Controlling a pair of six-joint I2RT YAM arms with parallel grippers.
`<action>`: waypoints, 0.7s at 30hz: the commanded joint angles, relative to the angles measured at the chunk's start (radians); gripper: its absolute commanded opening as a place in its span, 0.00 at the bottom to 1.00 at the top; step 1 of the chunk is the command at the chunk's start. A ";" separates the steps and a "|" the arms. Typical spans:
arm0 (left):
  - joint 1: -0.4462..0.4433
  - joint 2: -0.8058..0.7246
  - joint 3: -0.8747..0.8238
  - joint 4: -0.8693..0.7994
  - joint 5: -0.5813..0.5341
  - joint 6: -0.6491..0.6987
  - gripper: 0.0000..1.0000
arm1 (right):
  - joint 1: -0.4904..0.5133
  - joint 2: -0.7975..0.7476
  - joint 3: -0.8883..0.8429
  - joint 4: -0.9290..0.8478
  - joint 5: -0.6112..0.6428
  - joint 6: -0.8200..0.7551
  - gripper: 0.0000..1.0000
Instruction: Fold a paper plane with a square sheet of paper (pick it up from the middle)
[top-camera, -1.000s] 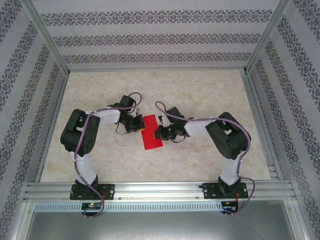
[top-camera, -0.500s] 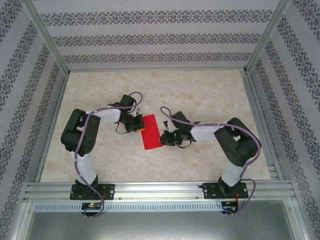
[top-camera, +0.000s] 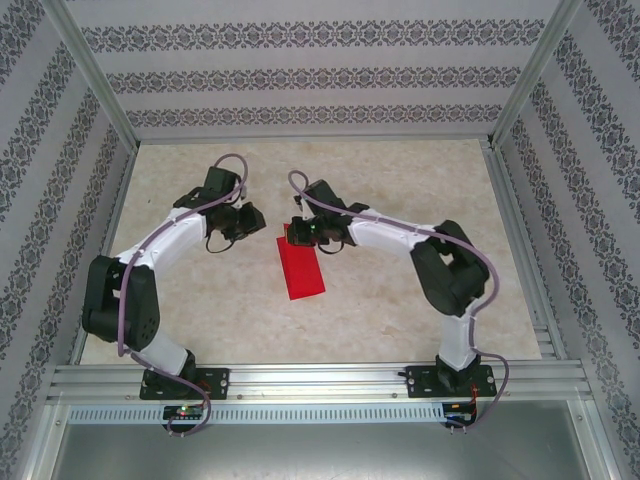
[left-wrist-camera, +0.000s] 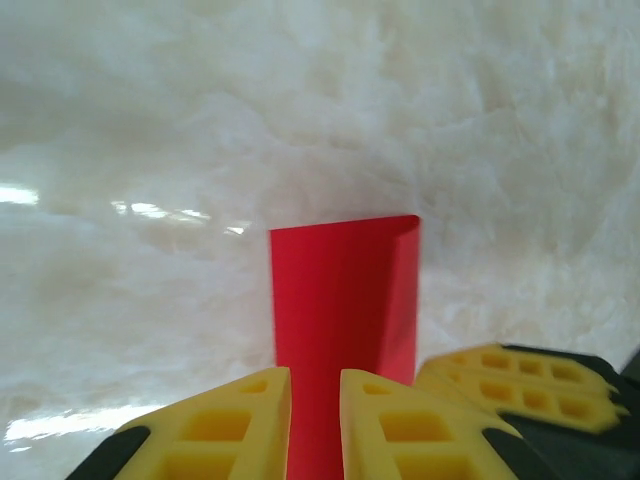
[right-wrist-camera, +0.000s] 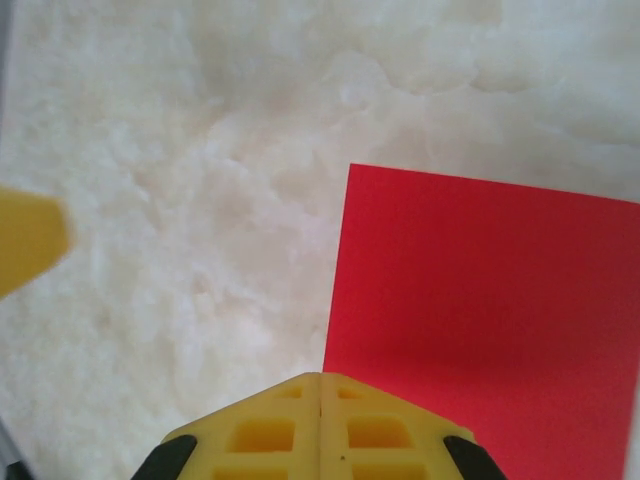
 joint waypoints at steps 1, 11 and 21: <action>0.002 -0.030 -0.039 -0.029 -0.011 -0.020 0.21 | 0.006 0.084 0.079 -0.118 0.050 -0.027 0.05; 0.001 -0.030 -0.091 0.014 0.063 -0.010 0.21 | -0.021 0.183 0.163 -0.190 0.082 -0.031 0.05; -0.050 -0.012 -0.094 0.039 0.123 -0.001 0.21 | -0.068 0.083 0.006 -0.201 0.180 0.050 0.05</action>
